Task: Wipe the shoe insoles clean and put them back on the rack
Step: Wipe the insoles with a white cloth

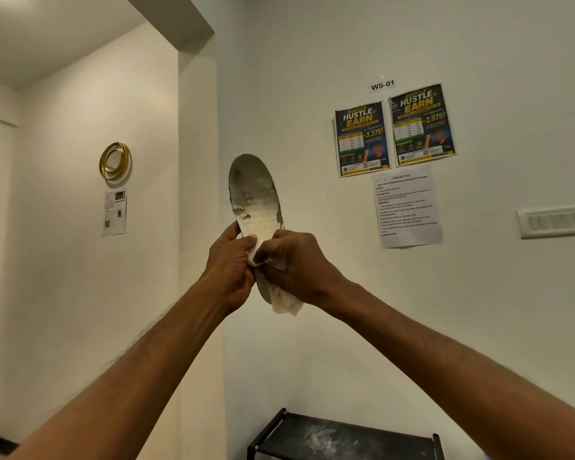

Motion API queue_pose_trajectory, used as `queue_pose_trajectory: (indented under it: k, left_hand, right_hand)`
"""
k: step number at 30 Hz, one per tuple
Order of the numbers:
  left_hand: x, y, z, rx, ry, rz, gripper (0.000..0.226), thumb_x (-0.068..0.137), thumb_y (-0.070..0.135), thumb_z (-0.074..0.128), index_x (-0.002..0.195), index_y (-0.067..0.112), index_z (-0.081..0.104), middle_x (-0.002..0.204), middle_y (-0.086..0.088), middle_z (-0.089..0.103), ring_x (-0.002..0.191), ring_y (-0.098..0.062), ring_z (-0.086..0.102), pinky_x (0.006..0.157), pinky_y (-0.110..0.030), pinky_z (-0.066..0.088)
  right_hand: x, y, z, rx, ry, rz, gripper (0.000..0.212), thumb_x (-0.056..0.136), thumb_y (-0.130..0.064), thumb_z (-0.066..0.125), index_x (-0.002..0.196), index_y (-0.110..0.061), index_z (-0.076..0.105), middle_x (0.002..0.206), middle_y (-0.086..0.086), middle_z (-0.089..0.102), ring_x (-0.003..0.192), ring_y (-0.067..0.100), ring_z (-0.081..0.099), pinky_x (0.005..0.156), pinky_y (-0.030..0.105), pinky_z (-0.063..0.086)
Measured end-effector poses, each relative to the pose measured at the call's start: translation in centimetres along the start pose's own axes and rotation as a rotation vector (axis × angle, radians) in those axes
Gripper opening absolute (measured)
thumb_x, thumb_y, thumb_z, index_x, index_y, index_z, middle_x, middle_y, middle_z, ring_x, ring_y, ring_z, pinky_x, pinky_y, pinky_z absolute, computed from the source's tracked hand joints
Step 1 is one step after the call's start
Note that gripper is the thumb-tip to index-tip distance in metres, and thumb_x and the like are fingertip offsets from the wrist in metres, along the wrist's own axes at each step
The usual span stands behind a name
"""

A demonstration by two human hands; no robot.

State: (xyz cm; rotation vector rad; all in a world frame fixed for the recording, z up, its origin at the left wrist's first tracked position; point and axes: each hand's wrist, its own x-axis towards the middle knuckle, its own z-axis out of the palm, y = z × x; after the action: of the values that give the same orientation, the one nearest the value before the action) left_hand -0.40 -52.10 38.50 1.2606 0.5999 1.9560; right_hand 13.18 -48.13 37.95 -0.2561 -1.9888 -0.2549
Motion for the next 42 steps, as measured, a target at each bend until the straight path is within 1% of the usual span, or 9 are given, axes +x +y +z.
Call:
queue_pose_trajectory:
  k: [12,15,19,23,26,30,33,36,42]
  left_hand:
    - [0.2,0.2,-0.3,0.035,0.071,0.011,0.043,0.106,-0.001,0.043,0.142,0.019,0.056,0.133,-0.009,0.066,0.117,-0.035,0.066,0.085,-0.046,0.063]
    - [0.3,0.1,-0.4,0.078,0.089,0.017,0.043,0.106,-0.001,0.043,0.143,0.019,0.056,0.134,-0.009,0.066,0.118,-0.035,0.066,0.096,-0.05,0.058]
    - [0.3,0.2,-0.3,0.008,0.08,0.015,0.044,0.104,-0.005,0.04,0.137,0.014,0.061,0.127,-0.01,0.071,0.11,-0.032,0.071,0.079,-0.04,0.064]
    - [0.5,0.5,-0.1,0.061,0.096,0.023,0.043,0.104,-0.003,0.042,0.138,0.015,0.061,0.13,-0.01,0.07,0.117,-0.035,0.067,0.084,-0.041,0.062]
    - [0.3,0.7,0.0,0.034,0.091,0.031,0.043,0.104,-0.005,0.039,0.136,0.013,0.061,0.128,-0.011,0.07,0.115,-0.034,0.068,0.085,-0.042,0.063]
    - [0.4,0.9,0.2,0.062,0.098,0.037,0.038,0.106,0.0,0.038,0.134,0.013,0.061,0.128,-0.011,0.069,0.117,-0.035,0.064,0.095,-0.047,0.058]
    - [0.4,1.1,0.2,0.047,0.106,0.04,0.04,0.106,-0.001,0.038,0.136,0.014,0.061,0.125,-0.01,0.07,0.112,-0.032,0.067,0.08,-0.039,0.063]
    - [0.1,1.2,0.3,0.093,0.094,0.037,0.04,0.107,0.0,0.038,0.134,0.016,0.062,0.121,-0.008,0.072,0.108,-0.029,0.069,0.074,-0.036,0.063]
    - [0.3,1.1,0.1,0.103,0.102,0.02,0.041,0.107,0.002,0.038,0.137,0.018,0.06,0.127,-0.011,0.071,0.11,-0.032,0.068,0.086,-0.045,0.06]
  right_hand:
    - [-1.1,0.1,-0.1,0.015,0.003,0.021,0.009,0.081,-0.015,0.08,0.09,-0.013,0.079,0.093,0.009,0.072,0.08,0.023,0.068,0.071,0.031,0.058]
    - [-1.5,-0.4,0.5,0.001,-0.094,-0.046,0.006,0.08,-0.012,0.08,0.086,-0.012,0.078,0.087,0.007,0.07,0.072,0.021,0.066,0.064,0.025,0.053]
    - [-1.1,0.3,-0.6,-0.006,0.046,0.048,0.011,0.08,-0.011,0.08,0.09,-0.013,0.079,0.091,0.006,0.073,0.078,0.014,0.067,0.067,0.009,0.046]
    - [-1.7,-0.6,0.0,-0.009,-0.092,-0.06,0.011,0.078,-0.011,0.082,0.089,-0.013,0.079,0.091,0.008,0.073,0.076,0.022,0.068,0.066,0.027,0.055]
    - [-1.7,-0.2,-0.8,0.009,0.011,0.009,0.011,0.08,-0.016,0.081,0.09,-0.012,0.079,0.092,0.007,0.073,0.075,0.014,0.065,0.066,0.025,0.052]
    - [-2.5,-0.7,-0.6,-0.034,-0.142,-0.071,0.009,0.082,-0.016,0.08,0.09,-0.012,0.078,0.096,0.008,0.074,0.081,0.023,0.069,0.076,0.027,0.054]
    - [-2.5,-0.4,-1.0,0.01,-0.078,0.04,0.013,0.08,-0.022,0.082,0.09,-0.014,0.079,0.098,0.006,0.073,0.084,0.021,0.067,0.074,0.028,0.055]
    - [-2.9,-0.6,-0.8,-0.056,-0.224,-0.004,0.011,0.083,-0.016,0.078,0.095,-0.016,0.079,0.105,0.006,0.073,0.096,0.025,0.068,0.084,0.031,0.055]
    - [-3.2,-0.8,-1.3,-0.082,-0.3,0.039,0.016,0.086,-0.015,0.074,0.101,-0.018,0.078,0.112,0.005,0.07,0.106,0.029,0.065,0.09,0.037,0.056]
